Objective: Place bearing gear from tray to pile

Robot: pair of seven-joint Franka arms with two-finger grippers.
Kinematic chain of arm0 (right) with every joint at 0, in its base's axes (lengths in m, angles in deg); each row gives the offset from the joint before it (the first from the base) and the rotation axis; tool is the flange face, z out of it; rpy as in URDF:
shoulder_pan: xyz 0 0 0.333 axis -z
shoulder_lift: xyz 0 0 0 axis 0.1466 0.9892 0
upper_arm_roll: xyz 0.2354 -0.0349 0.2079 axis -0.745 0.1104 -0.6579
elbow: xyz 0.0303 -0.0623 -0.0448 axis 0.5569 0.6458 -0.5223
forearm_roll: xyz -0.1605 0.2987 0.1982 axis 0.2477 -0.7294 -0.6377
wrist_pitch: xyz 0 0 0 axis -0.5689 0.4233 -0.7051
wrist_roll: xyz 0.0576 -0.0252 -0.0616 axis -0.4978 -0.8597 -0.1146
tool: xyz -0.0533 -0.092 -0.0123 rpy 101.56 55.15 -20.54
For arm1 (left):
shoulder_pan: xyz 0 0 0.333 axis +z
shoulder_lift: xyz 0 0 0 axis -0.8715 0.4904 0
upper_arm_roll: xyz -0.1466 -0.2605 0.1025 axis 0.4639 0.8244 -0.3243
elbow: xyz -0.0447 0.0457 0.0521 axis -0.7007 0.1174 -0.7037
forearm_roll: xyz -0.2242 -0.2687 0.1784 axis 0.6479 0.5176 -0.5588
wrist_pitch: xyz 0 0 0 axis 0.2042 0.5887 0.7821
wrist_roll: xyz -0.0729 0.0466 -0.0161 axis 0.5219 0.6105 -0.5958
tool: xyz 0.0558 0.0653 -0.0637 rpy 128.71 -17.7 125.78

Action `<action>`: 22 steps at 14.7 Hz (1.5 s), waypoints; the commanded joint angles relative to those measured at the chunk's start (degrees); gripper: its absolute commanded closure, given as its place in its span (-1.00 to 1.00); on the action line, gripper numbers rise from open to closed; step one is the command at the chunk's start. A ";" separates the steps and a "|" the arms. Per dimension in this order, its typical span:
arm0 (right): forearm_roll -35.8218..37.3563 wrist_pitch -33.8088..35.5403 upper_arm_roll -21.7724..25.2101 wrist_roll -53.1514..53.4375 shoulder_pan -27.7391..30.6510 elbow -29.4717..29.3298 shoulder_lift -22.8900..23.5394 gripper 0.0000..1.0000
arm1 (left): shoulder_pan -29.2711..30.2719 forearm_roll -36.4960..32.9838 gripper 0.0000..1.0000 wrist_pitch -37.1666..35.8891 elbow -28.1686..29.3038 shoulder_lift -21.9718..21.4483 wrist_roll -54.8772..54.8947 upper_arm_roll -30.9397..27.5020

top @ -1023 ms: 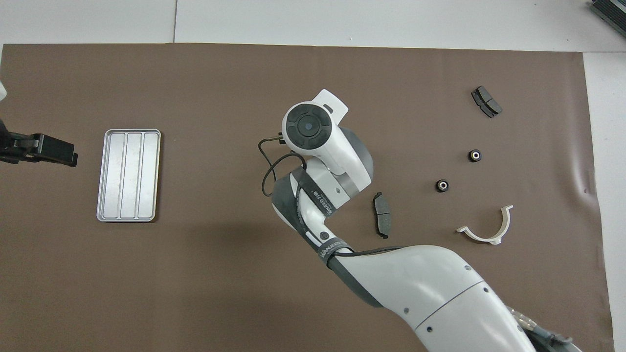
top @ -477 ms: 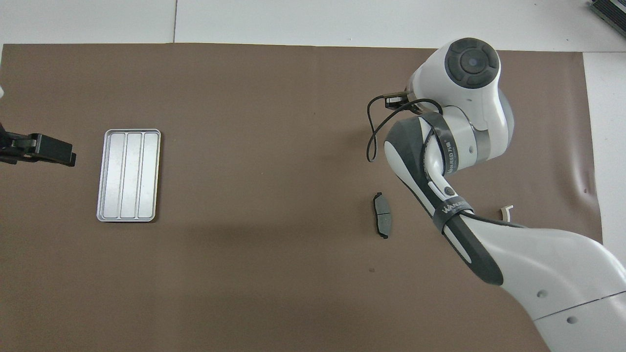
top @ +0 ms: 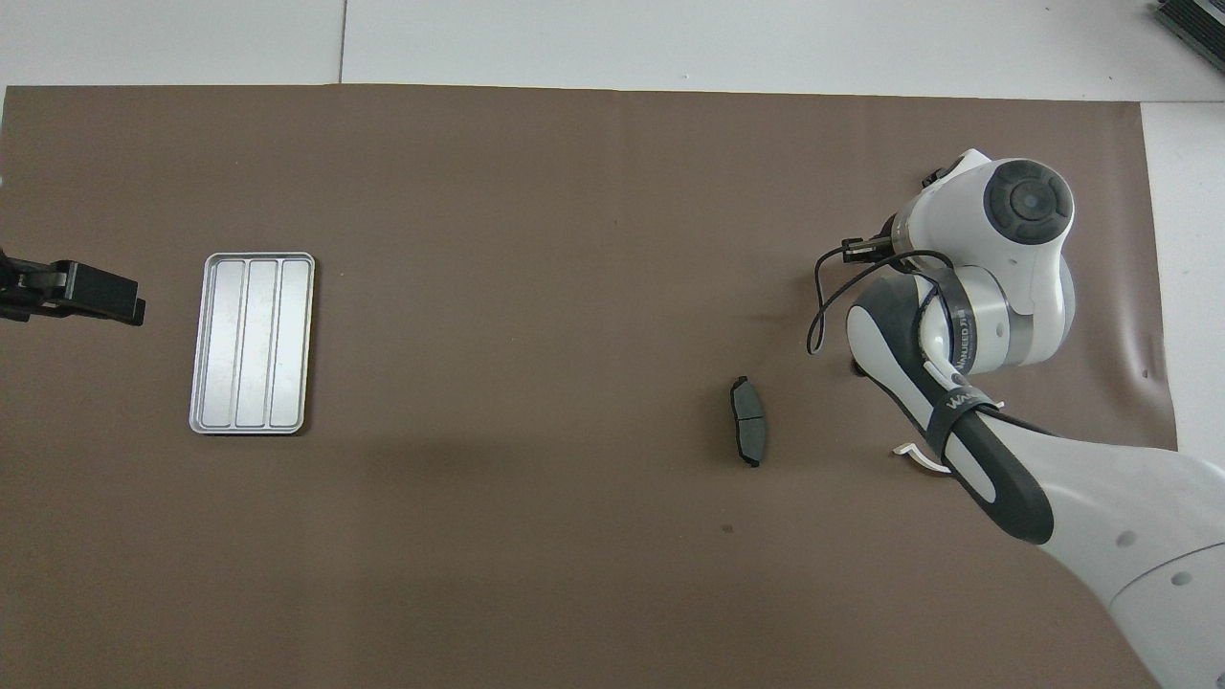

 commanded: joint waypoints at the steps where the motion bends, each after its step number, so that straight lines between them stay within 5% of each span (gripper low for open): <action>1: -1.88 -2.11 -0.98 -1.36 0.81 4.14 -2.59 0.13 | 0.68 0.49 -1.00 0.06 0.93 -0.96 0.48 0.06; 2: -2.23 -2.20 -0.98 -0.92 0.73 4.31 -2.50 -0.99 | 0.76 0.49 -1.00 0.23 0.93 -1.05 0.39 0.14; 8: -3.82 1.12 -0.54 1.28 0.64 2.03 -6.18 -1.00 | 0.68 0.49 -1.00 0.23 0.93 -1.05 0.39 0.06; 22: -3.46 42.42 -0.10 0.40 8.80 -11.49 -26.50 -1.00 | 0.68 0.49 -1.00 0.23 0.93 -1.05 0.39 0.06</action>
